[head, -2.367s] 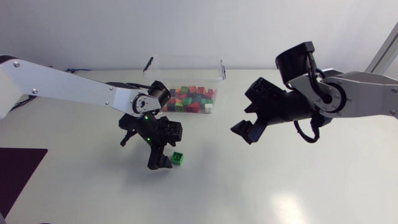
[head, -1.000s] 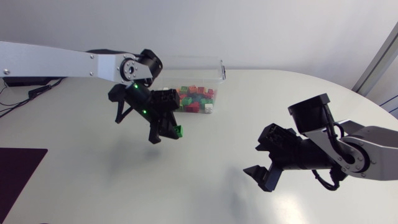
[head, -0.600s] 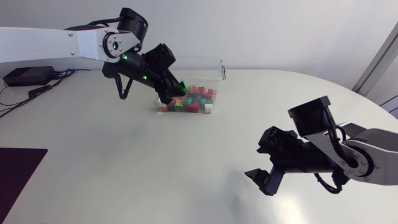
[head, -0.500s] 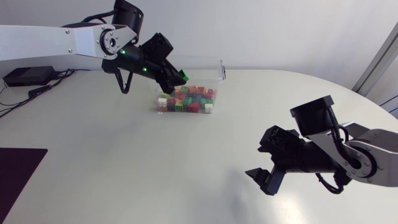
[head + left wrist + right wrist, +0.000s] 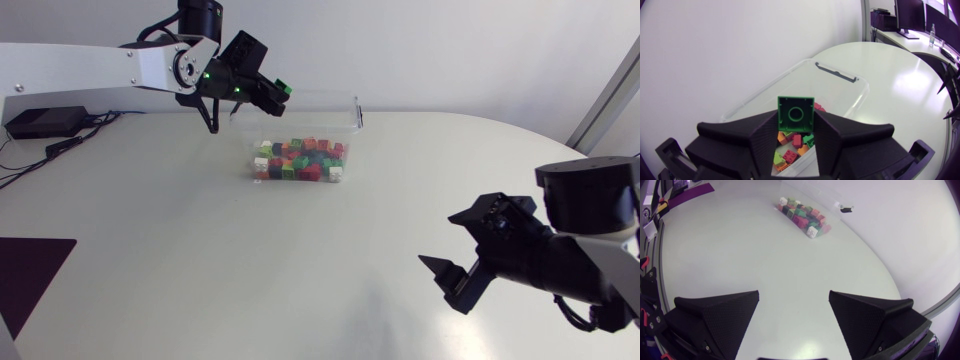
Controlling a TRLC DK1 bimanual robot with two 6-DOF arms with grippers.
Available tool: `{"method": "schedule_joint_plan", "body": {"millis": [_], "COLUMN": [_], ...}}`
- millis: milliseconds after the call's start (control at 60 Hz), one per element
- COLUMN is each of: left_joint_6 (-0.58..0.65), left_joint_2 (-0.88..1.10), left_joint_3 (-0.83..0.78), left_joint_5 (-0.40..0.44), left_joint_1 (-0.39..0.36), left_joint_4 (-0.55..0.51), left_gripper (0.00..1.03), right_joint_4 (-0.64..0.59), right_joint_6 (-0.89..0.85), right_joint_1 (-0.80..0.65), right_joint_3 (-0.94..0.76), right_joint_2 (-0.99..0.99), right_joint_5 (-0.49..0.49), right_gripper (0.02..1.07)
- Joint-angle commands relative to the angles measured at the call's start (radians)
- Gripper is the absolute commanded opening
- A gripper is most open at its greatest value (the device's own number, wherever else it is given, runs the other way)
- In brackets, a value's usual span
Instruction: Place the duplo bricks in the container
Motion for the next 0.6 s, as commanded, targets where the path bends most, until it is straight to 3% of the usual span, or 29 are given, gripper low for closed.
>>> {"method": "schedule_joint_plan", "body": {"millis": [0, 583], "left_joint_6": [-0.047, -0.127], "left_joint_2": [0.04, 0.158], "left_joint_3": [0.052, 0.149], "left_joint_5": [-0.022, -0.136], "left_joint_1": [0.01, 0.002], "left_joint_4": [0.026, 0.097], "left_gripper": [0.11, 0.16], "right_joint_4": [-0.025, -0.045], "right_joint_6": [0.026, 0.026], "right_joint_1": [-0.014, -0.232], "right_joint_3": [-0.028, -0.074], "right_joint_2": [-0.061, -0.424], "right_joint_5": [0.02, 0.064], "right_gripper": [1.03, 1.02]}}
